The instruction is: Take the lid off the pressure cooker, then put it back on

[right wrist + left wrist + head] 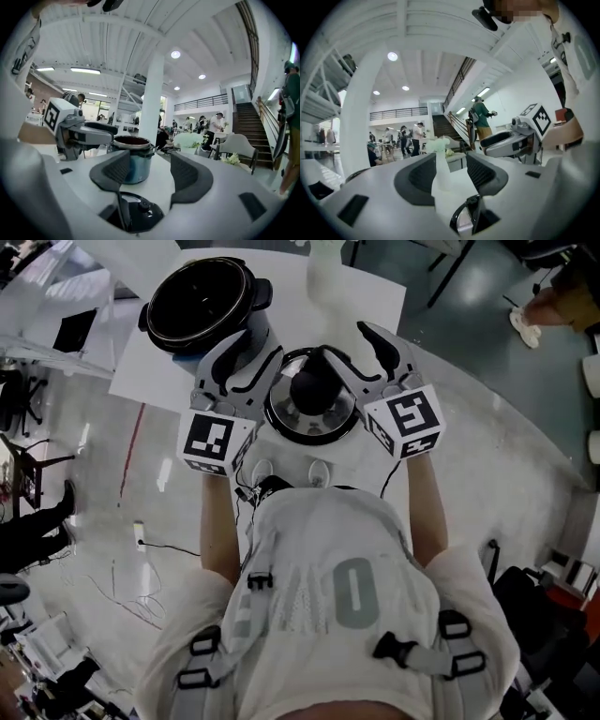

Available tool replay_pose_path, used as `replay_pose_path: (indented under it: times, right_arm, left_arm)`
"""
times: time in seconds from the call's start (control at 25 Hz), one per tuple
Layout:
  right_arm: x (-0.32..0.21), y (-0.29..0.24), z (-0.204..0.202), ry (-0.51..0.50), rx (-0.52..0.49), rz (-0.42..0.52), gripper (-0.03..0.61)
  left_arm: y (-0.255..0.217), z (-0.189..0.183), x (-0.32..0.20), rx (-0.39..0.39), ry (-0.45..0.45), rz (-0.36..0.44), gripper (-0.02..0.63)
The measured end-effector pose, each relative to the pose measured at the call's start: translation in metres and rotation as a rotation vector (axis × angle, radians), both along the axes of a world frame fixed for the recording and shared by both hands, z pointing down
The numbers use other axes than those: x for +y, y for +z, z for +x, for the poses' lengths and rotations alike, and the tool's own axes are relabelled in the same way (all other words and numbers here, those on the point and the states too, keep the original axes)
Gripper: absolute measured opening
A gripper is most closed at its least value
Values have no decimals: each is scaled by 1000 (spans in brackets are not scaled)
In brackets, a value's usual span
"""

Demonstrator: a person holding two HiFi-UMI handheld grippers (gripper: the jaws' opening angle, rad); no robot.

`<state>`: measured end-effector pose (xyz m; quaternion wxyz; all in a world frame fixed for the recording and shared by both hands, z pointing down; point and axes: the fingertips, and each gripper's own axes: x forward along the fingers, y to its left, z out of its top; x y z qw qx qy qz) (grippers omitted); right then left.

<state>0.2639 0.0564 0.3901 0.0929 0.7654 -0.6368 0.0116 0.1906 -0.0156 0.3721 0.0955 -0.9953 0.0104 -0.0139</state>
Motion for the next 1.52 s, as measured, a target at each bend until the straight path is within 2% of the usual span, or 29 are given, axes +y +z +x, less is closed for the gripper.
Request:
replay_pose_path:
  times: [0.08, 0.16, 0.32, 0.56, 0.68, 0.72, 0.8, 0.92, 1.08, 1.2, 1.36, 1.52]
  right_arm:
    - [7, -12, 5, 68, -1, 59, 268]
    - [14, -20, 9, 116, -16, 107, 267]
    - [20, -28, 10, 112, -68, 152, 262]
    - [24, -30, 11, 109, -65, 163, 259]
    - [26, -28, 13, 115, -65, 162, 259]
    - [25, -25, 12, 112, -70, 154, 258]
    - [22, -14, 8, 81, -84, 109, 258]
    - [17, 17, -9, -8, -85, -15, 281]
    - [13, 61, -23, -88, -115, -130, 288]
    - [8, 92, -30, -142, -148, -197, 291]
    - [9, 135, -49, -199, -164, -313, 310]
    - [8, 172, -54, -212, -164, -393, 310]
  left_arm:
    - [-12, -12, -8, 81, -97, -38, 195]
    - [-17, -21, -16, 125, -157, -71, 195]
    - [-15, -24, -21, 98, -152, -55, 195]
    - [-15, -25, -28, 104, -180, -49, 195]
    - [-12, -19, -23, 81, -136, -42, 196]
    - [-8, -15, -16, 47, -83, -29, 205]
    - [9, -3, 4, -71, 60, 29, 298]
    - [42, 9, 27, -236, 208, 140, 316]
    - [101, 18, 40, -424, 374, 158, 322]
    - [146, 19, 43, -563, 475, 135, 325]
    - [186, 11, 45, -660, 543, 87, 341]
    - [208, 16, 48, -680, 597, 39, 341]
